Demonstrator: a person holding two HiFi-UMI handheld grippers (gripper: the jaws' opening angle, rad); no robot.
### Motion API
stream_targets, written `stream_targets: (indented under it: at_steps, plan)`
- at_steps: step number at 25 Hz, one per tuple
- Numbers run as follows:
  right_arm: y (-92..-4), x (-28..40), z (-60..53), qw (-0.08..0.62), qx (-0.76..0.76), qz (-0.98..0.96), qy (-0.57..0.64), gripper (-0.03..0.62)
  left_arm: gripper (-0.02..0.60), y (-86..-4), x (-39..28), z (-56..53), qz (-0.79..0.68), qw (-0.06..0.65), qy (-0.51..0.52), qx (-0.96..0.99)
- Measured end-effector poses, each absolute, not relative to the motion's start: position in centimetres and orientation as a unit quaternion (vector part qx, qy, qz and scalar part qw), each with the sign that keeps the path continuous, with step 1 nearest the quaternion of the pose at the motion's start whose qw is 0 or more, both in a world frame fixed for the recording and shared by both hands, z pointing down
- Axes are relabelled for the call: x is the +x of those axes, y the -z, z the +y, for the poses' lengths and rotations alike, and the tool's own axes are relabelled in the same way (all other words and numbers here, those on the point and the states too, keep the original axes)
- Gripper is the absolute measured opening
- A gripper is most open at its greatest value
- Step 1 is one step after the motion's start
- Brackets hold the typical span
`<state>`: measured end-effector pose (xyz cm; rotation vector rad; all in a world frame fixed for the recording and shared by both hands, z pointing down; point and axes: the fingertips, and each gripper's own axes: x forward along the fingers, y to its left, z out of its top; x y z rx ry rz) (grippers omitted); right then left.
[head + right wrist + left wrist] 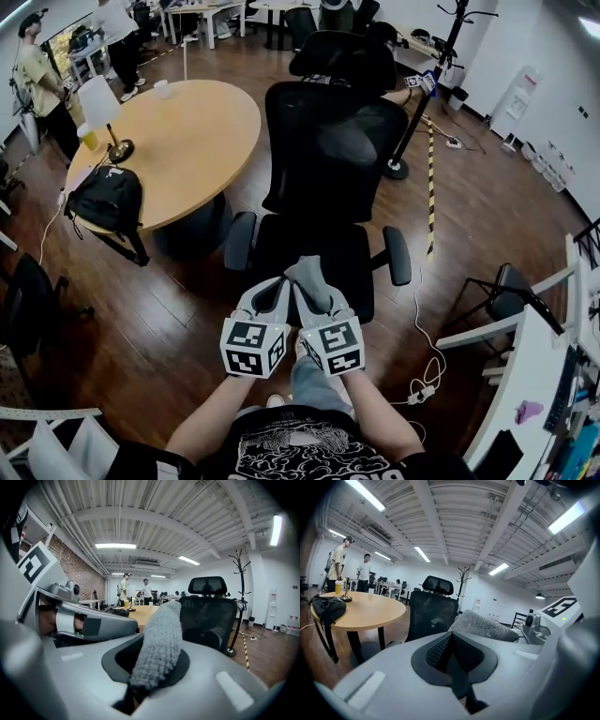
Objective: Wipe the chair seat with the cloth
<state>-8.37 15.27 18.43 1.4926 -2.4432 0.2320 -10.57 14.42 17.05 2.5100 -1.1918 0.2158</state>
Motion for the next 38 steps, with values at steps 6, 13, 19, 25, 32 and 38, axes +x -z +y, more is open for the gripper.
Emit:
stream_targets:
  at_steps: [6,13,19,25,32,38]
  plan:
    - [-21.1,-6.2,8.0,0.145,0.495,-0.852,-0.088,0.012,0.005,-19.7,-8.7,7.7,-0.44,0.198,-0.082,0.872]
    - [-25.8,-5.1,-0.8,0.16,0.462,-0.865,-0.109,0.012,0.005,-24.7,-7.3,0.2,-0.46,0.229,-0.113,0.85]
    - [-31.1,-4.3,-7.6,0.176,0.431,-0.878,-0.114,0.012,0.005,-28.8,-6.5,-5.4,-0.484,0.267,-0.118,0.825]
    - [-37.6,-4.9,-13.8,0.206,0.394,-0.889,-0.113,0.012,0.005,-32.7,-6.0,-10.4,-0.497,0.266,-0.131,0.816]
    - [-45.5,-5.6,-19.2,0.257,0.359,-0.893,-0.084,0.011,0.005,-37.2,-5.7,-15.1,-0.504,0.283,-0.124,0.807]
    - [-52.7,-6.7,-22.7,0.297,0.336,-0.891,-0.065,0.011,0.005,-41.6,-6.9,-15.6,-0.515,0.308,-0.133,0.789]
